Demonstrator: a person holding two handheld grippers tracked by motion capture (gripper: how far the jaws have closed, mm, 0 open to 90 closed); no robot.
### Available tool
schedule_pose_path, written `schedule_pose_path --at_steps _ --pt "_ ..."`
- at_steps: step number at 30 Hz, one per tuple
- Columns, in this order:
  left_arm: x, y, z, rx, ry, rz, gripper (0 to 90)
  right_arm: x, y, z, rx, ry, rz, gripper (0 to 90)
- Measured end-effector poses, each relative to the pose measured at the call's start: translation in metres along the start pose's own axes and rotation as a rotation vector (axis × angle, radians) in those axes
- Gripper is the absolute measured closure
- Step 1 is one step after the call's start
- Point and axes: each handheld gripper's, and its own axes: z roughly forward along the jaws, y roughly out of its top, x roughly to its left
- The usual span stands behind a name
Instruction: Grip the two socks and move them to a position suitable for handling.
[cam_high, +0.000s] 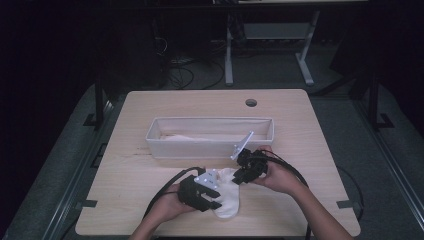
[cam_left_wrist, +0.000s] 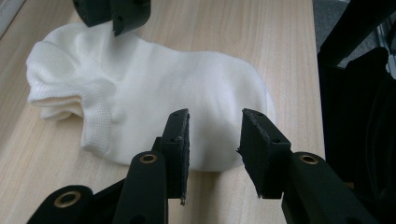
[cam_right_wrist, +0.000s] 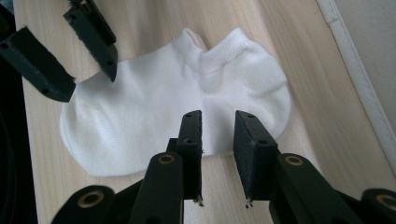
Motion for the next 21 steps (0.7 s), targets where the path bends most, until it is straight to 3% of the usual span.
schedule_pose_path --at_steps 21 --pt "0.012 0.001 -0.007 0.001 0.021 -0.019 62.3 0.013 -0.022 -0.004 -0.009 0.009 0.012 66.0"
